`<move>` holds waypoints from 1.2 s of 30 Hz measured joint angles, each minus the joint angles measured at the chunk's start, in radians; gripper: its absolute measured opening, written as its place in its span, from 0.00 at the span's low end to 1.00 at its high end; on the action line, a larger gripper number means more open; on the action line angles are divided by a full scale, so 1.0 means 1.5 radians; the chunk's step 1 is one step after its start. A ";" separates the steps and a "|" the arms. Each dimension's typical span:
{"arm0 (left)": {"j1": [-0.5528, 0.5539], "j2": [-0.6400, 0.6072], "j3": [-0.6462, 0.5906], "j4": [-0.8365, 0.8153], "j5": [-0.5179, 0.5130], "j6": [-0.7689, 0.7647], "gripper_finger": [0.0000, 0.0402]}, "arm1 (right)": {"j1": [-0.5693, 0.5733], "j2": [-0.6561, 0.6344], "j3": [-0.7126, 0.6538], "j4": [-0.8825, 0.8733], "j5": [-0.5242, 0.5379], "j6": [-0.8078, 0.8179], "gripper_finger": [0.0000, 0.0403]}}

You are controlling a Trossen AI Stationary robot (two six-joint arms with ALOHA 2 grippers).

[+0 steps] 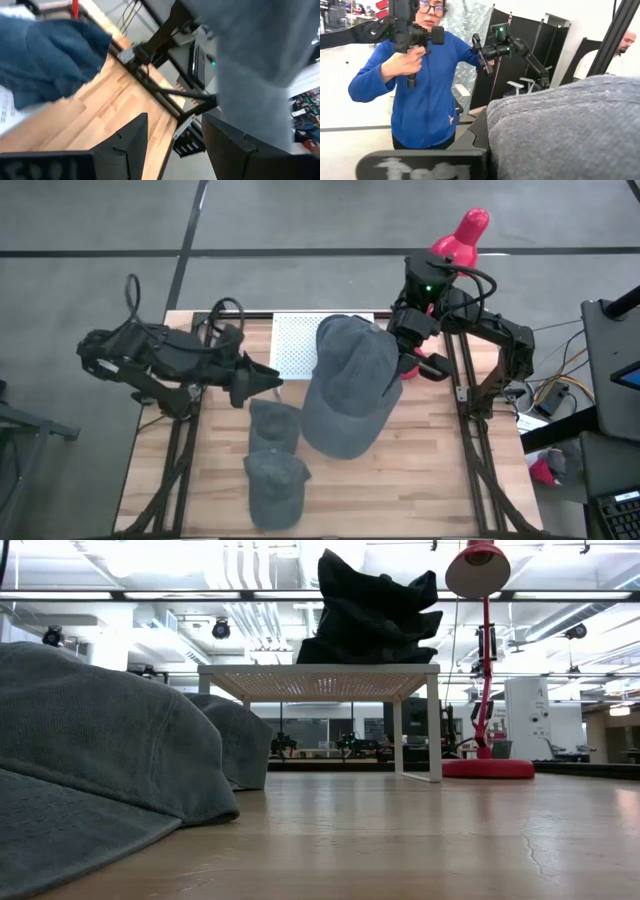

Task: Pick & Place hat
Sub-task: Put the left gray cap on the shelf

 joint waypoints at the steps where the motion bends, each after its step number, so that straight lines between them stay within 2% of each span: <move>1: 0.006 0.000 -0.009 0.001 0.015 -0.006 0.45 | 0.001 0.000 0.000 0.000 0.000 -0.003 0.02; 8: 0.073 -0.005 -0.087 0.094 0.140 -0.019 0.45 | 0.001 -0.001 -0.001 -0.001 -0.002 -0.011 0.02; 19: 0.160 -0.026 -0.213 0.327 0.315 -0.041 0.45 | 0.001 -0.002 -0.003 -0.090 -0.001 -0.056 0.02; 25: 0.176 -0.029 -0.292 0.412 0.369 -0.075 0.45 | -0.004 -0.003 -0.002 -0.090 0.000 -0.064 0.02; 32: 0.199 -0.042 -0.383 0.639 0.449 -0.141 0.45 | -0.018 -0.003 -0.002 -0.090 0.000 -0.064 0.02; 36: 0.208 -0.060 -0.419 0.678 0.461 -0.167 0.45 | -0.019 -0.003 -0.002 -0.090 0.000 -0.064 0.02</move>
